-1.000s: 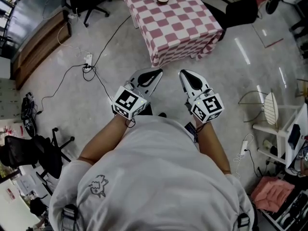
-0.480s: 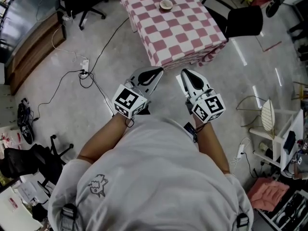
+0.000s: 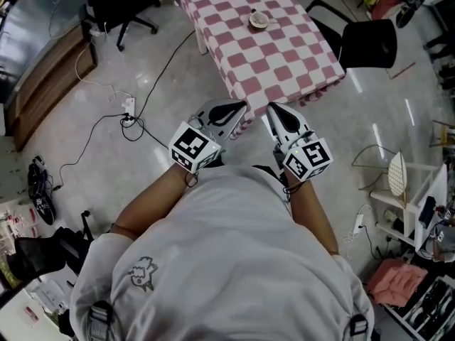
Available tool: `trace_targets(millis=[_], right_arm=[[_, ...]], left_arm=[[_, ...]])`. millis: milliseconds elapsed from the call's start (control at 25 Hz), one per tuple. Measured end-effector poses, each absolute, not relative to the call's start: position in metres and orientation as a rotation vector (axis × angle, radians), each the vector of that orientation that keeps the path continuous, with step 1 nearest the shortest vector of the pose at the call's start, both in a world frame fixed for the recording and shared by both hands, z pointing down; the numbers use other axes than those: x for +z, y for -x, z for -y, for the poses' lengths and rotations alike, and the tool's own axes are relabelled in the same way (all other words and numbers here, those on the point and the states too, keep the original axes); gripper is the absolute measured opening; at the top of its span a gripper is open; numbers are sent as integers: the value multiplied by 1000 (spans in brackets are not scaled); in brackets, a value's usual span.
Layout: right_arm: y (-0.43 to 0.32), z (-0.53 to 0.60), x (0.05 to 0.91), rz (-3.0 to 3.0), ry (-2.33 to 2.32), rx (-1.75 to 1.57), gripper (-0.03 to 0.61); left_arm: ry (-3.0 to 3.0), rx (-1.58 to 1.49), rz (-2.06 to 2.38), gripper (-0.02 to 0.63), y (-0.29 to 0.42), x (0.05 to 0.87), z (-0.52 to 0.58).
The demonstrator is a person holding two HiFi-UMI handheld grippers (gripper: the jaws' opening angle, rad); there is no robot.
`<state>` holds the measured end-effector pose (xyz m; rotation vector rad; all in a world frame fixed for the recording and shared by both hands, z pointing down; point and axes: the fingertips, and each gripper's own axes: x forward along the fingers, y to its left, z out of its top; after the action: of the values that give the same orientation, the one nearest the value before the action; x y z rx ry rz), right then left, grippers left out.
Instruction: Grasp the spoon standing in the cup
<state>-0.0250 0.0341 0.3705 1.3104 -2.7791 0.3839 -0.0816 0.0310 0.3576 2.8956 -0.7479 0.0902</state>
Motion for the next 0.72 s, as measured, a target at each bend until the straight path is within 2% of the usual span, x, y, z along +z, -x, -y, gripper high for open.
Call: trace_targets(millis=[320,720], right_arm=[[31,-3,371,2779,-1314,402,31],[18,52,372,2820,-1203,409,31]], left_arm=[[-2870,89,766,14,95,361,3],[-2831,102,839,14,78,367,50]])
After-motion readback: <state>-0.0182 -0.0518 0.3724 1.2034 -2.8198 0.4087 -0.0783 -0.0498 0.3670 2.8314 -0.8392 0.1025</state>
